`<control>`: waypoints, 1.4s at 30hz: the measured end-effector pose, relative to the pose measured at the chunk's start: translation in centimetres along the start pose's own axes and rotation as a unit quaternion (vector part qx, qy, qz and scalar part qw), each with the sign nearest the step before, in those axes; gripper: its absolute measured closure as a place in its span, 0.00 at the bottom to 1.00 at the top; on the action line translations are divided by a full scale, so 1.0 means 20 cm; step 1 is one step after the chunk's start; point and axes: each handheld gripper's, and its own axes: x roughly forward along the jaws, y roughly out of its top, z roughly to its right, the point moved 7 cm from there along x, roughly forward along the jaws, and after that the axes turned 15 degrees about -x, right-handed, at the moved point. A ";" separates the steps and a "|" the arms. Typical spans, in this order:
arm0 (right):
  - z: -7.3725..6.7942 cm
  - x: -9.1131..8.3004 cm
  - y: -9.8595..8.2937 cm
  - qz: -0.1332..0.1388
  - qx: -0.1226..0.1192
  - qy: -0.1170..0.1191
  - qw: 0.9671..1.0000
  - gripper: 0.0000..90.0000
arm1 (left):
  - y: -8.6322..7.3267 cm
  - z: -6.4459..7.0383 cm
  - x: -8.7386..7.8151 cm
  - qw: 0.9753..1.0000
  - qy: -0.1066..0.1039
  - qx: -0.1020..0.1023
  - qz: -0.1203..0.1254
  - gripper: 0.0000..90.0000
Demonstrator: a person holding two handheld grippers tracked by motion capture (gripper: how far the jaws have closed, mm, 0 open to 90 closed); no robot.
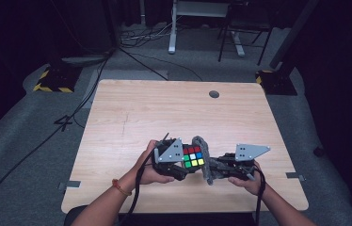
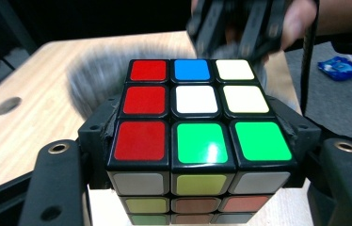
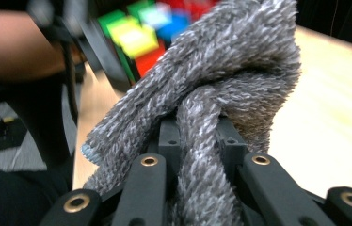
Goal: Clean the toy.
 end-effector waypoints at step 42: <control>-0.01 0.00 0.00 -0.011 -0.017 -0.018 1.000 0.86 | 0.02 0.01 -0.01 1.000 0.001 0.006 0.012 0.36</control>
